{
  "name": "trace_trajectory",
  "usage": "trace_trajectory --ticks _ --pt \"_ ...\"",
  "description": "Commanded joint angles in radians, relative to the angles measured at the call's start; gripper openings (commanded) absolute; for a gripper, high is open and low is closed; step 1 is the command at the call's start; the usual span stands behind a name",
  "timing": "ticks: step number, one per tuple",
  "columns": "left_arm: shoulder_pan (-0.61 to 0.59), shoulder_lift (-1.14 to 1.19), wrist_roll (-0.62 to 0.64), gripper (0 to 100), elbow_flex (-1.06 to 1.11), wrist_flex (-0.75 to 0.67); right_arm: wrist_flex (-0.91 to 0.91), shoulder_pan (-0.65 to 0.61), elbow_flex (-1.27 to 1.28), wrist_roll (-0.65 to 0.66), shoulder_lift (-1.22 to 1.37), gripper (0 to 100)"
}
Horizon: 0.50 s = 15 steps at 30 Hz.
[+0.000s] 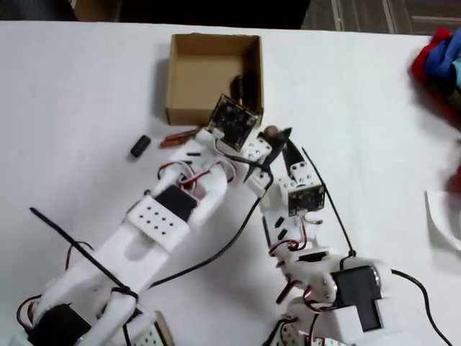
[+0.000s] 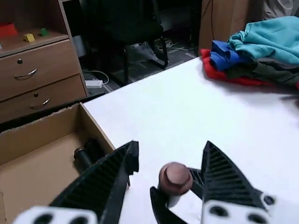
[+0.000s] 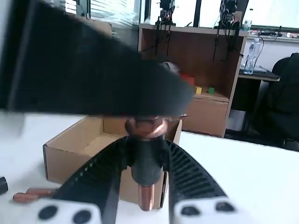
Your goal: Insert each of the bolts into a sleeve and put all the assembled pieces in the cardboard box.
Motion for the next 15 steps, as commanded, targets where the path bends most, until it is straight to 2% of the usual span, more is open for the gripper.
trace_trajectory --ticks 1,4,9,15 --pt "-0.008 -0.011 -0.011 23 -0.101 0.005 -0.018 -0.007 -0.005 0.005 -0.004 1.9" --pt "-0.091 -0.006 -0.014 22 -0.154 0.049 0.028 -0.007 -0.012 0.006 -0.004 1.9" --pt "-0.358 -0.011 -0.008 14 -0.183 0.222 0.039 -0.013 -0.012 0.002 -0.004 1.9" --pt "-0.522 -0.101 -0.015 10 -0.182 0.549 0.039 -0.015 -0.005 0.0 -0.004 2.0"
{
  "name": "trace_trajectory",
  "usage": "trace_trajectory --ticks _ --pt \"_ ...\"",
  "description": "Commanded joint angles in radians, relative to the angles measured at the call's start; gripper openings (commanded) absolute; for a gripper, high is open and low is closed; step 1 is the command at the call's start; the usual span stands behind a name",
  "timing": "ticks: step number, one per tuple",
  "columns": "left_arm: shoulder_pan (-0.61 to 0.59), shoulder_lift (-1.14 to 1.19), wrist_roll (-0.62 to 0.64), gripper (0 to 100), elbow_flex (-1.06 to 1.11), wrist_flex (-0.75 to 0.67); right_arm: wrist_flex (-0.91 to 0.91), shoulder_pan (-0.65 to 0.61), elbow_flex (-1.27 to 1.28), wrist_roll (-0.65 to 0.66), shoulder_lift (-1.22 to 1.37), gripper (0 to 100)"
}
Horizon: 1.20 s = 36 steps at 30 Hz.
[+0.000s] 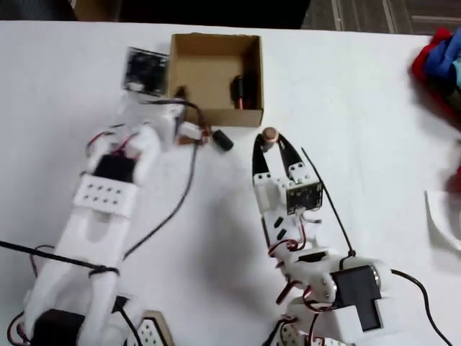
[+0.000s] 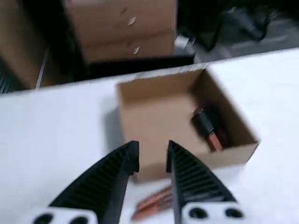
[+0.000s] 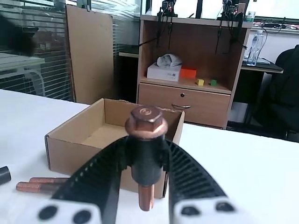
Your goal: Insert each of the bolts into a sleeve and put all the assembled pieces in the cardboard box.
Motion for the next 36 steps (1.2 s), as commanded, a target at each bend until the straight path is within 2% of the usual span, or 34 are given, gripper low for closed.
trace_trajectory --ticks 1,3,8,14,16,20,24,27,32,36 --pt "-0.084 -0.107 -0.009 10 -0.051 0.232 -0.002 -0.005 -0.006 0.0 -0.004 2.0" --pt "-0.117 -0.123 -0.008 10 -0.033 0.308 -0.001 -0.001 -0.006 0.0 -0.004 2.0" --pt "-0.101 -0.103 -0.009 10 0.087 0.196 0.07 -0.004 0.023 0.0 -0.004 2.0" --pt "-0.101 -0.046 -0.008 10 0.223 -0.018 0.108 -0.01 -0.008 0.006 -0.007 2.0" --pt "-0.101 -0.003 -0.005 10 0.226 -0.049 0.26 -0.027 -0.058 0.008 -0.008 2.0" --pt "-0.107 0.143 -0.006 10 0.189 -0.057 0.737 -0.027 -0.256 0.006 -0.03 2.0" --pt "-0.15 0.298 0.0 10 0.131 -0.057 1.138 -0.038 -0.476 0.005 -0.131 2.0" --pt "-0.158 0.327 0.0 10 0.096 -0.04 1.395 -0.067 -0.658 0.003 -0.208 2.0" --pt "-0.15 0.333 0.0 10 0.087 -0.015 1.712 -0.088 -0.991 0.0 -0.179 2.0" --pt "-0.15 0.334 0.0 10 0.088 -0.015 1.847 -0.087 -1.215 0.0 -0.004 2.0"
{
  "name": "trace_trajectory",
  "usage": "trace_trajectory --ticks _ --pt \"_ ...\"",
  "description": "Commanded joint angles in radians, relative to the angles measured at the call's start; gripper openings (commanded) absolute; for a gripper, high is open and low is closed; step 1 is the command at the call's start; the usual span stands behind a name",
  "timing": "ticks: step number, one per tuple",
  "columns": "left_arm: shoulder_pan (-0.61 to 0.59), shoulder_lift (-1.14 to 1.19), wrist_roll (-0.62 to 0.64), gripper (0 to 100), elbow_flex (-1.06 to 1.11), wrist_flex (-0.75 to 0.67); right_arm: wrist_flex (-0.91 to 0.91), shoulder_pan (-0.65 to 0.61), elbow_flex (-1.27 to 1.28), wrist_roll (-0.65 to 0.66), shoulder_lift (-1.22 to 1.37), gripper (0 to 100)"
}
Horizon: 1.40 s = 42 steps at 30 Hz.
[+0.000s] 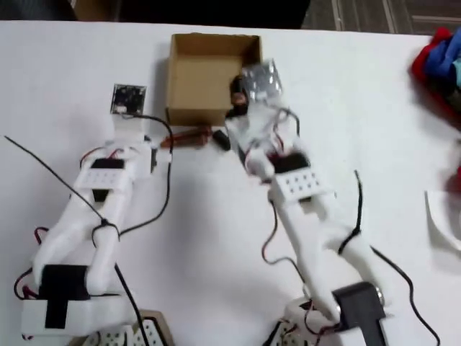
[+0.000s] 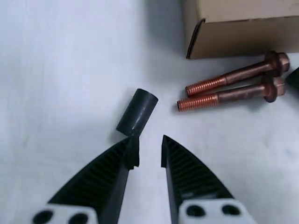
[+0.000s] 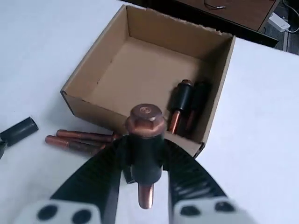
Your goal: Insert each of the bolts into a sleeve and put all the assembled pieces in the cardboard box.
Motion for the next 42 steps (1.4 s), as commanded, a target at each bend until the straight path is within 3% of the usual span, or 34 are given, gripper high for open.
trace_trajectory --ticks 1,7,11,15,20,25,31,42 --pt "-0.005 -0.002 0.002 10 -0.041 0.005 0.102 -0.004 -0.27 0.0 0.145 2.0" --pt "-0.005 0.0 0.002 10 -0.041 0.005 0.292 0.041 -0.784 -0.015 0.509 2.0" --pt "-0.005 0.0 0.002 10 -0.041 0.005 0.453 0.053 -1.177 -0.144 0.707 2.0" --pt "-0.005 0.002 0.002 10 -0.041 0.002 0.458 0.05 -1.485 -0.233 0.914 2.0" --pt "-0.005 0.014 0.002 10 -0.019 -0.049 0.452 0.048 -1.783 -0.235 1.121 2.0" --pt "-0.005 0.035 0.002 10 -0.027 -0.058 0.472 0.053 -1.88 -0.232 1.247 2.0" --pt "-0.005 0.035 0.002 10 -0.027 -0.058 0.536 0.027 -1.872 -0.106 1.291 1.9" --pt "-0.005 0.035 0.002 10 -0.027 -0.058 0.535 0.03 -1.872 -0.106 1.385 1.9"
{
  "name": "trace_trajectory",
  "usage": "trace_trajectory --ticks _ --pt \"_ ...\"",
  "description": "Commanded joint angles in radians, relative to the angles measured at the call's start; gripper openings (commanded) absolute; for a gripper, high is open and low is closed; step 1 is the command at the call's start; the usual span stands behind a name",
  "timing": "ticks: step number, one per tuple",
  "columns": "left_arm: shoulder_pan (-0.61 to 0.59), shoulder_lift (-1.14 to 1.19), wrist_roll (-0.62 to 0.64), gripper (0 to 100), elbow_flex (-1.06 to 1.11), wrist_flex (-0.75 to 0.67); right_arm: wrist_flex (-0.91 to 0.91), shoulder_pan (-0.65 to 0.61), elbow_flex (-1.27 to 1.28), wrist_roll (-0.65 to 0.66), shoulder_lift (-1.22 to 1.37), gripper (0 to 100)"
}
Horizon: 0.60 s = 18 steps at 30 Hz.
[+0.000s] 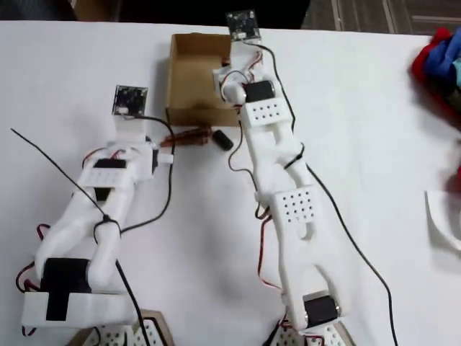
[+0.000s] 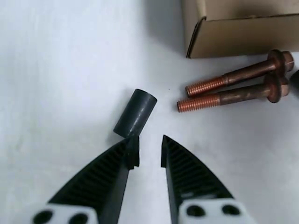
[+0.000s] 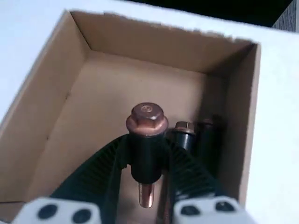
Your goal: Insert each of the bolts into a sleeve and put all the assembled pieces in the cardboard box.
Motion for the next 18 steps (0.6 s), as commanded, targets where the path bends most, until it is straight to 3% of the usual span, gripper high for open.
trace_trajectory --ticks 1,15,18 --pt "-0.008 -0.005 0.002 10 -0.027 -0.02 -0.001 -0.01 -0.069 0.005 0.007 1.9" --pt "-0.008 -0.005 0.002 10 -0.027 -0.018 -0.001 -0.005 -0.075 0.003 0.045 2.6" --pt "-0.008 -0.003 0.002 10 -0.027 -0.02 0.002 -0.005 -0.074 0.003 0.045 10.8"
